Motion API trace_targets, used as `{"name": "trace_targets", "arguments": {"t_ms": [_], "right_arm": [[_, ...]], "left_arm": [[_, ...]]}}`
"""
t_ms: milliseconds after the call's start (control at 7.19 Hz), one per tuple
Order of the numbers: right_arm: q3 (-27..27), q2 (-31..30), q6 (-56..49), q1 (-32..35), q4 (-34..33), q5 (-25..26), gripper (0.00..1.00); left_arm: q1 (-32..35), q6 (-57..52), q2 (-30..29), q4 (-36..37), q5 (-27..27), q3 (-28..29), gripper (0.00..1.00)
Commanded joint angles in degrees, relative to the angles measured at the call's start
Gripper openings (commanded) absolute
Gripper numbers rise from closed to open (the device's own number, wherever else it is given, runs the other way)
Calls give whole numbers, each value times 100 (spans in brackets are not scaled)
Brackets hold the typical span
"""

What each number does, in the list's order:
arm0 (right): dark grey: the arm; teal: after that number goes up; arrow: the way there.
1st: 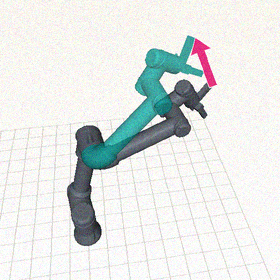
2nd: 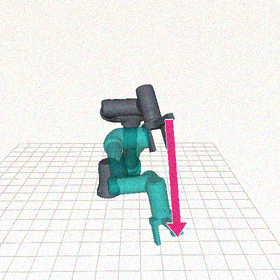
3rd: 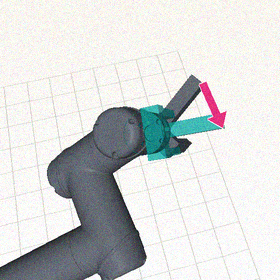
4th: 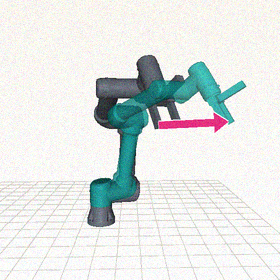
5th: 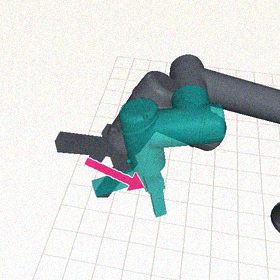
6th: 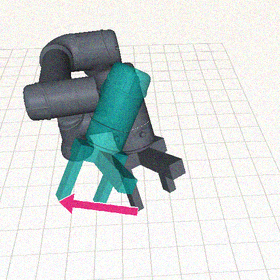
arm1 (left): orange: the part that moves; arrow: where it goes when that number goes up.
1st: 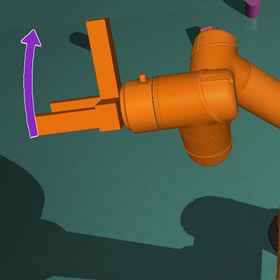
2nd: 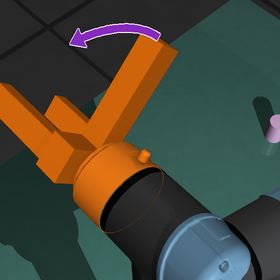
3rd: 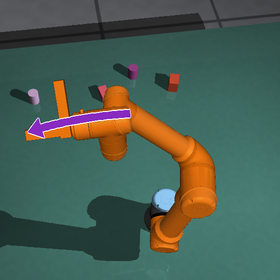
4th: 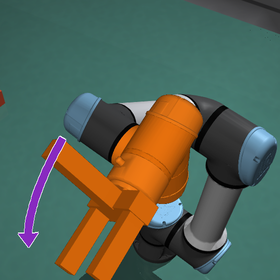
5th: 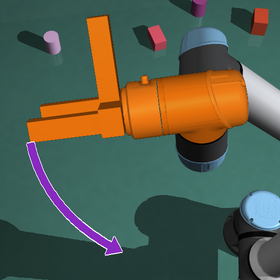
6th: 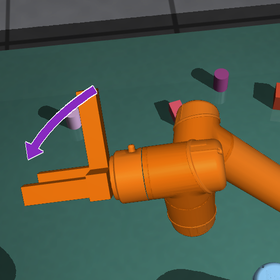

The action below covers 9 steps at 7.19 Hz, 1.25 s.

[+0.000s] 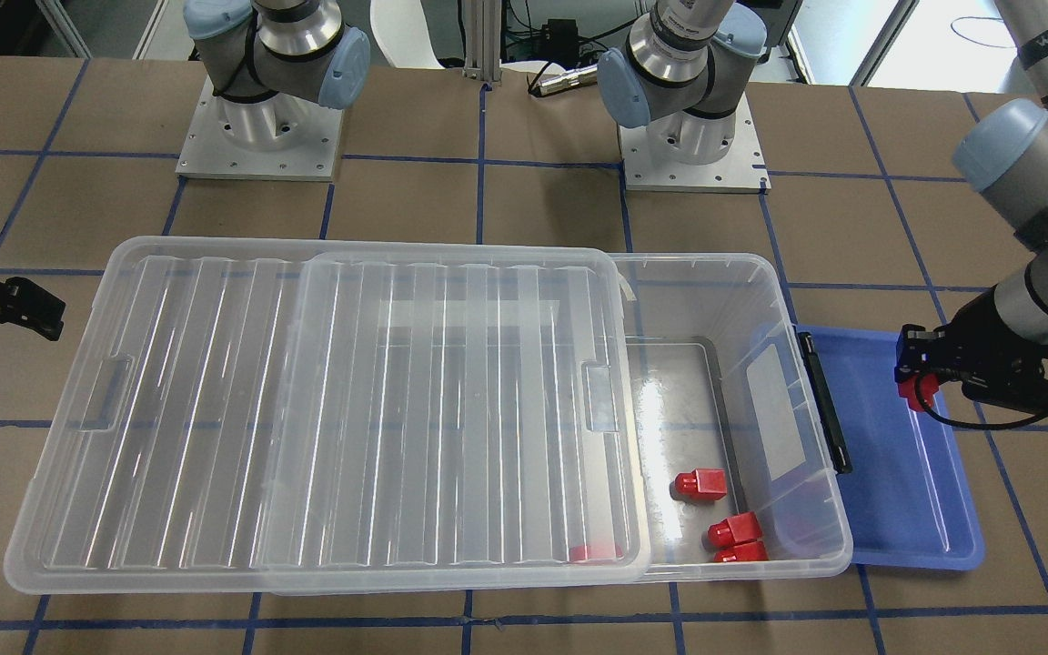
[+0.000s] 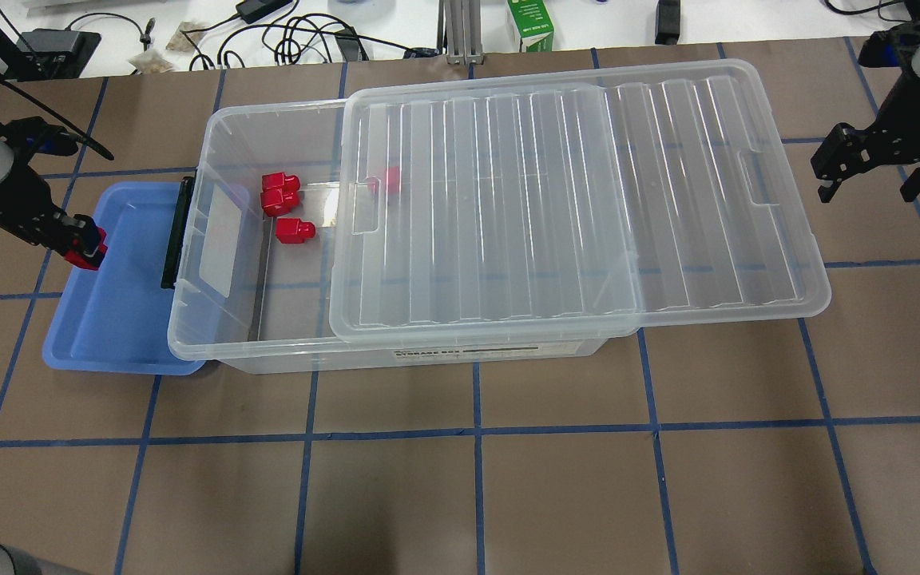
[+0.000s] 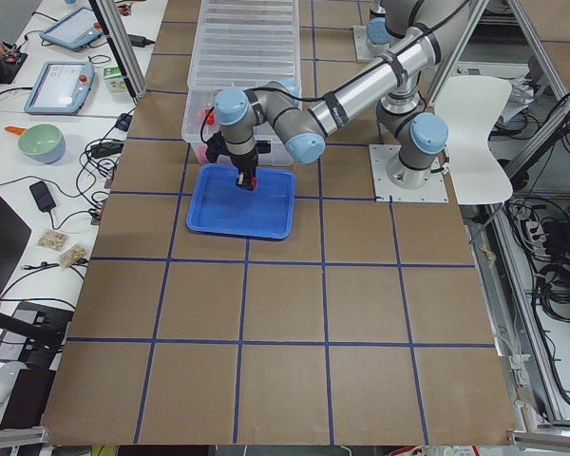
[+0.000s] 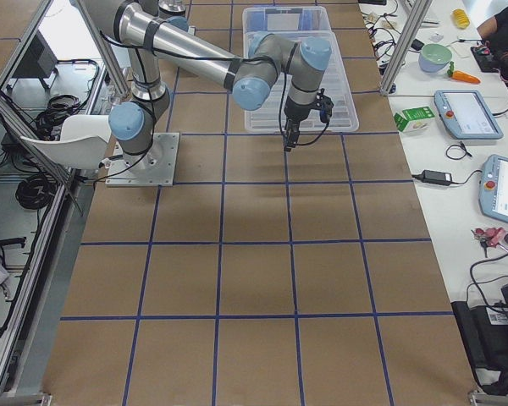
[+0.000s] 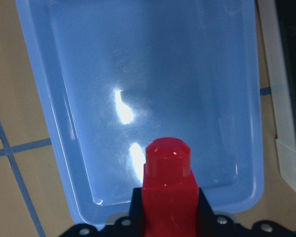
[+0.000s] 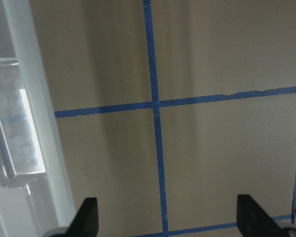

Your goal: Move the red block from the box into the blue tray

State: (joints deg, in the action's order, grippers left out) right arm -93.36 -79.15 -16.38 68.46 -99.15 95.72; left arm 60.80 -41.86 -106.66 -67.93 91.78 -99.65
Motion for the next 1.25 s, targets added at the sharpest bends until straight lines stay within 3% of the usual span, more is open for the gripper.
{"name": "trace_targets", "arguments": {"t_ms": [0,556,695,834,1113], "right_arm": [[-191,75,-23,-17,-253,-18,100],[-314,93,3,18,-394,-88,100],[-323,102,-6,53,-386,-106,100],[-323,93,-6,70,-386,-106,100],[-314,102,46,315,-394,-106,100]], "left_arm": [[-33,-6,-397,481,-11,-195,0],[-33,-15,-873,675,24,-195,0],[-33,-41,-969,841,42,-195,25],[-42,-50,-1031,877,-10,-195,56],[-24,20,-893,817,86,-81,90]]}}
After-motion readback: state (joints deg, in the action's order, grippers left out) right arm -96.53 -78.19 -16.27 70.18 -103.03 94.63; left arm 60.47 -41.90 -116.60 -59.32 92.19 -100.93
